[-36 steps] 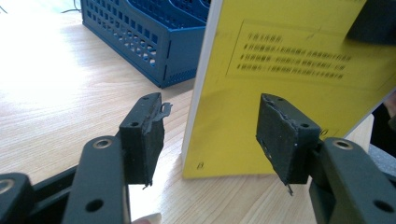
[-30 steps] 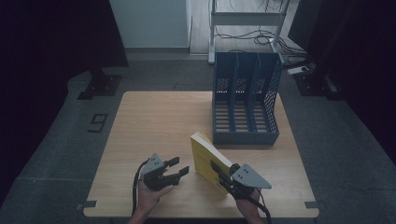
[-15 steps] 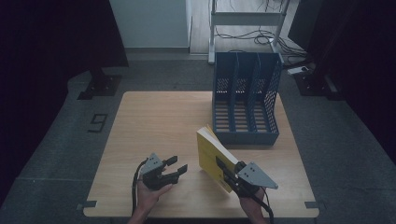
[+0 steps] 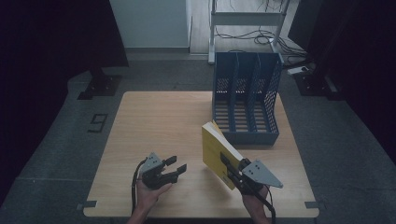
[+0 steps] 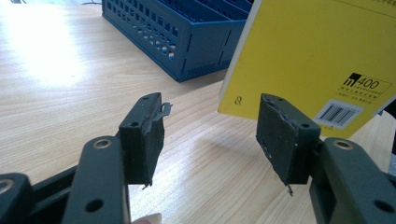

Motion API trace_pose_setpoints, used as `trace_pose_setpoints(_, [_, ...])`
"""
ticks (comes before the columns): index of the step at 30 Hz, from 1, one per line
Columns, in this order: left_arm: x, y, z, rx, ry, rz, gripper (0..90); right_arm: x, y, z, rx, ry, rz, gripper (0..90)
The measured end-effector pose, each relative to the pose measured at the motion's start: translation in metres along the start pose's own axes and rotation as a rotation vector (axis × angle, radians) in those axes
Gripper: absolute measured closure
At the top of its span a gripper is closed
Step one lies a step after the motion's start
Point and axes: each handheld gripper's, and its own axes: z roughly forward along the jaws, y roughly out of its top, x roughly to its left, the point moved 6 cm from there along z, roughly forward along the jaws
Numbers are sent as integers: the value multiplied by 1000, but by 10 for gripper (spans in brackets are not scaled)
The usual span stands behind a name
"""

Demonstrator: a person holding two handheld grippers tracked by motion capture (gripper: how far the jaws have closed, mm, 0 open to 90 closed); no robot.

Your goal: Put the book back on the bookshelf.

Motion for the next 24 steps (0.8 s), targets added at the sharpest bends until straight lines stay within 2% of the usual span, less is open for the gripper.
trace_pose_setpoints(8, [-1,-1,1,12,-9,-1,417,-7,4,1,-8,-17,19,746])
trace_pose_setpoints(24, [1,-3,2,25,-9,-9,416,-16,15,4,-31,-43,24,746])
